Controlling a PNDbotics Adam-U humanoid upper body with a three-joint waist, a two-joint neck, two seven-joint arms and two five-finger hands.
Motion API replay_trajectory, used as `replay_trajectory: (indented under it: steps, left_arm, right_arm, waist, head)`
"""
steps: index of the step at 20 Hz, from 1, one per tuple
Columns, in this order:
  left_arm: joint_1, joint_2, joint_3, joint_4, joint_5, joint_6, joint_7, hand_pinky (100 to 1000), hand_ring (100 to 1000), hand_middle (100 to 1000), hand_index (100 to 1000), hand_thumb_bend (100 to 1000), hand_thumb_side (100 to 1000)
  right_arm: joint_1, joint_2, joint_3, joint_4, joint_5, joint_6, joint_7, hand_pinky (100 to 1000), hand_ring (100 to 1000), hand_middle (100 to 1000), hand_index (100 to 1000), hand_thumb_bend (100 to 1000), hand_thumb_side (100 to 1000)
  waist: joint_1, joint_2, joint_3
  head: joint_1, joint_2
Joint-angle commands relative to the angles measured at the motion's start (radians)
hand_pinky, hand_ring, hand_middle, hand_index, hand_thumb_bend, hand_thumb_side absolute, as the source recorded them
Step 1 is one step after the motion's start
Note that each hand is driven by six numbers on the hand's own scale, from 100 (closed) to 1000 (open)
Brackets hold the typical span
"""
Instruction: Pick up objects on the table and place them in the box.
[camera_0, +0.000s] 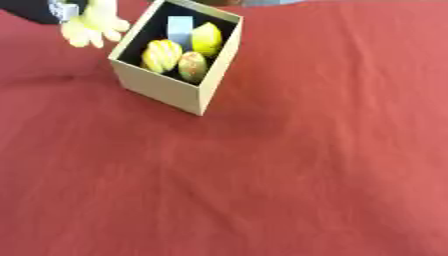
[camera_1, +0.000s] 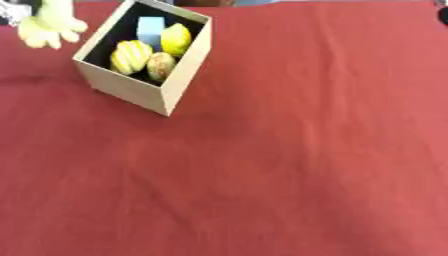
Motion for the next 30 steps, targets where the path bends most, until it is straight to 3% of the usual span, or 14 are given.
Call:
replay_trajectory:
  steps: [1,7,15,17,20,22,26,30]
  left_arm:
    - [-0.049,-0.030,-0.002,0.033,-0.018,-0.002,0.033,646,626,615,706,100,138]
    - [-0.076,-0.119,-0.021,0.176,-0.065,-0.003,0.089,651,635,622,717,100,173]
    - [-0.060,-0.174,-0.039,0.291,-0.088,-0.022,0.115,685,671,653,745,100,201]
    - [-0.052,-0.179,-0.042,0.303,-0.082,-0.024,0.115,697,687,669,770,100,273]
    - [-0.043,-0.181,-0.044,0.309,-0.077,-0.029,0.116,733,731,723,827,298,517]
    - [-0.036,-0.175,-0.045,0.303,-0.074,-0.028,0.127,771,769,768,867,384,609]
    - [-0.026,-0.162,-0.041,0.290,-0.070,-0.019,0.152,832,841,846,921,492,692]
    - [-0.022,-0.150,-0.032,0.254,-0.056,-0.017,0.178,835,846,850,924,486,673]
  right_arm:
    - [-0.017,-0.028,-0.010,-0.015,-0.007,-0.003,0.001,857,886,657,788,100,639]
    - [-0.025,-0.022,-0.006,-0.015,-0.013,-0.006,0.009,858,886,656,788,100,643]
    - [-0.032,-0.014,-0.002,-0.015,-0.020,-0.005,0.015,858,887,655,788,100,647]
    - [-0.033,-0.013,-0.002,-0.015,-0.021,-0.007,0.016,858,887,656,788,100,646]
    - [-0.032,-0.013,-0.003,-0.015,-0.022,-0.007,0.017,858,887,655,789,100,648]
    - [-0.031,-0.013,-0.003,-0.015,-0.022,-0.007,0.017,858,888,655,789,100,649]
    - [-0.032,-0.013,-0.002,-0.015,-0.022,-0.006,0.020,858,888,655,789,100,650]
    - [-0.030,-0.013,-0.003,-0.015,-0.023,-0.005,0.020,858,888,655,789,100,650]
  waist:
    - [0.000,-0.028,-0.003]
    - [-0.002,-0.027,-0.014]
    - [-0.004,-0.024,-0.021]
    - [-0.006,-0.023,-0.024]
    - [-0.007,-0.022,-0.025]
    - [-0.007,-0.022,-0.023]
    - [-0.006,-0.023,-0.020]
    - [-0.007,-0.025,-0.017]
  head:
    - [-0.002,-0.003]
    - [0.009,-0.011]
    - [0.008,-0.014]
    - [0.005,-0.014]
    - [0.005,-0.014]
    - [0.005,-0.013]
    - [0.004,-0.012]
    - [0.003,-0.012]
